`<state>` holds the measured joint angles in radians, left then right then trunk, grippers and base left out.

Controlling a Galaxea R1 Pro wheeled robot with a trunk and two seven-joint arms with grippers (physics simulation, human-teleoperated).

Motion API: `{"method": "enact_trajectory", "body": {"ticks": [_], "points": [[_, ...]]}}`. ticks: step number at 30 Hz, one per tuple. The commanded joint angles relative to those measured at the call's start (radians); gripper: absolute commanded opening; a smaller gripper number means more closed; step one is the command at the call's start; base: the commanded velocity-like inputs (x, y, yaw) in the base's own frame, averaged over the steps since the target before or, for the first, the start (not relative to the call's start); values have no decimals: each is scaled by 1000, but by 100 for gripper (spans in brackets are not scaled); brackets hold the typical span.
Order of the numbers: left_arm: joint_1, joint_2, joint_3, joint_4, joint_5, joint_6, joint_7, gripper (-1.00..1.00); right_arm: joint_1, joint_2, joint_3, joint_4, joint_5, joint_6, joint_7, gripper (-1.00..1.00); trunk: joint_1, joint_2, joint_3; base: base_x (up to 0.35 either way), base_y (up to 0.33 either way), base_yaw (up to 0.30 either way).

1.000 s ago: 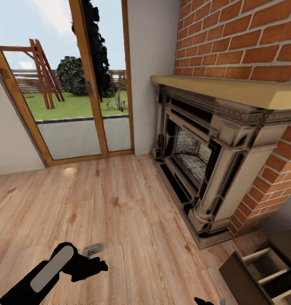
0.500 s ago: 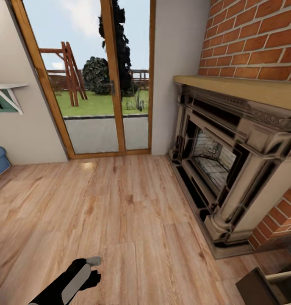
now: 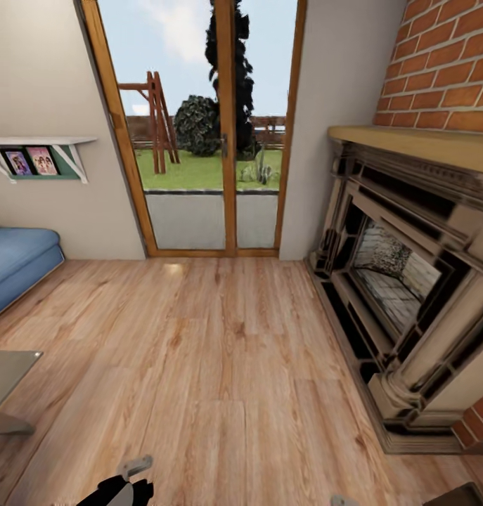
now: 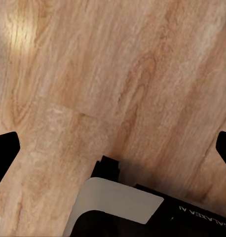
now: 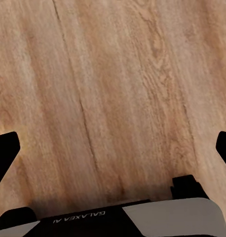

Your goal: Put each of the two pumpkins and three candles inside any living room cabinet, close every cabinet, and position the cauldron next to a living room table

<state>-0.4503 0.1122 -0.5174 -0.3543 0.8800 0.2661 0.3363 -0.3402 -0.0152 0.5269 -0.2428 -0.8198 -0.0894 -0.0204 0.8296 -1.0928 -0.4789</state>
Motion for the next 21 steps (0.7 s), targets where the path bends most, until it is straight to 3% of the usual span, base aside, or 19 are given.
{"method": "enact_trajectory", "body": {"ticks": [1, 10, 21], "points": [[-1, 0, -11, 0, 4, 2, 5, 100, 0, -1, 9, 1, -9, -5, -3, 100, 0, -1, -1, 20, 0, 290], [3, 0, -13, 3, -6, -77, -2, 100, 0, -2, 9, -1, -6, -31, 7, 100, 0, -1, -1, 0, -1, 278], [9, 1, -13, 5, -3, -110, -2, 100, 0, 0, 10, -1, -3, -69, 14, 100, 0, -1, -1, -98, -38, 73]]}}
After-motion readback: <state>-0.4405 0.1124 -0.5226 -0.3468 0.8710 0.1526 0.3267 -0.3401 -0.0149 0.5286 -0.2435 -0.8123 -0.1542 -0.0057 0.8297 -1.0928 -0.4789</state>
